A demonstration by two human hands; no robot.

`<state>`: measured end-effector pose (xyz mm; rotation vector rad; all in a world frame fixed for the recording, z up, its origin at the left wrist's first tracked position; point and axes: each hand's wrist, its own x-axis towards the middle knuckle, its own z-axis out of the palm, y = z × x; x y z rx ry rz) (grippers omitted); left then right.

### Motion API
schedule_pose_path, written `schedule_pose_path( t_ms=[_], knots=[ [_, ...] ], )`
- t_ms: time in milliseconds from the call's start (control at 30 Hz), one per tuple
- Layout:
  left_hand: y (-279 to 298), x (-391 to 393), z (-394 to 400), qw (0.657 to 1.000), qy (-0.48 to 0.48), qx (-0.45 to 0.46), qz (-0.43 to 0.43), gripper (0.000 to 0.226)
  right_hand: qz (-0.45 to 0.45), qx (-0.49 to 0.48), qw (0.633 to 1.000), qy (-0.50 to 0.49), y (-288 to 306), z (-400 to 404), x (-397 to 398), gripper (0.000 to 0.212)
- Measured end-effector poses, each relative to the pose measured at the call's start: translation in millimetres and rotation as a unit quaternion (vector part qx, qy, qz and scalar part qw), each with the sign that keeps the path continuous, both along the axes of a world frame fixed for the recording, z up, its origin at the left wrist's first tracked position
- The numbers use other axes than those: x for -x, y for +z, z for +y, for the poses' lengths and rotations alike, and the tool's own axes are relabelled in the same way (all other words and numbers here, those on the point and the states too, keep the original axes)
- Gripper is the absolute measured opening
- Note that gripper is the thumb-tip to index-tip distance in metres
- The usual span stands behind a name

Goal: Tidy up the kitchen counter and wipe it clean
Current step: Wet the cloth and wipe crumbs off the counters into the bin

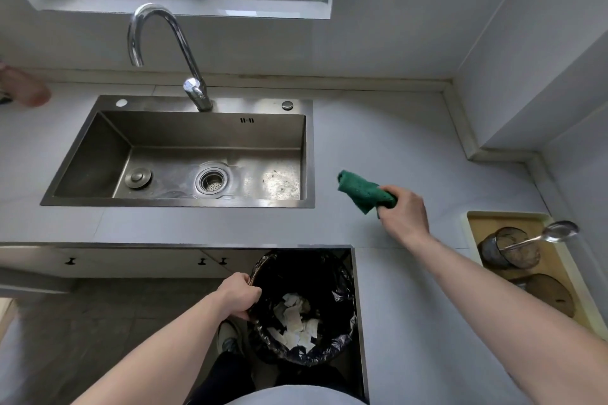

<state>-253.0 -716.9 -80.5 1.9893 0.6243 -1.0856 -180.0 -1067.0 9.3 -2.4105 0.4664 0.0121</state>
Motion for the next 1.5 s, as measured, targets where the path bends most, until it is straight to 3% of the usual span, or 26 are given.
schedule_pose_path(
  t_ms=[200,367,567,700,800,1000,1100,1200,1300,1500],
  knots=[
    [-1,2,-1,1.000,0.003,0.001,0.006,0.032,0.129,0.079,0.988,-0.019,-54,-13,25,0.050],
    [-7,1,1,1.000,0.011,0.003,0.000,0.035,0.123,0.094,0.988,-0.023,-76,12,45,0.049],
    [-6,3,0,1.000,0.003,-0.003,0.000,0.033,0.139,0.075,0.980,0.119,-65,75,70,0.044],
    [-6,3,0,1.000,-0.009,-0.010,-0.005,0.023,0.202,-0.006,0.944,0.260,-60,122,88,0.046],
    [1,1,1,1.000,-0.005,-0.003,-0.003,0.019,0.178,-0.058,0.956,0.227,-56,127,86,0.044],
    [6,0,6,1.000,-0.004,-0.002,0.006,0.024,0.072,-0.053,0.992,0.092,-23,68,42,0.027],
    [7,-1,4,1.000,0.001,0.001,0.006,0.026,0.012,-0.055,0.998,0.004,-5,24,14,0.014],
    [4,0,3,1.000,0.002,-0.004,0.004,0.024,-0.025,-0.027,0.998,-0.059,-1,-10,-11,0.015],
    [5,0,1,1.000,-0.008,-0.014,0.005,0.025,-0.013,0.029,0.998,-0.059,-12,-31,-28,0.021],
    [3,-1,0,0.999,-0.024,-0.031,-0.008,0.014,0.119,0.117,0.986,0.010,-52,-31,-32,0.046]
  ],
)
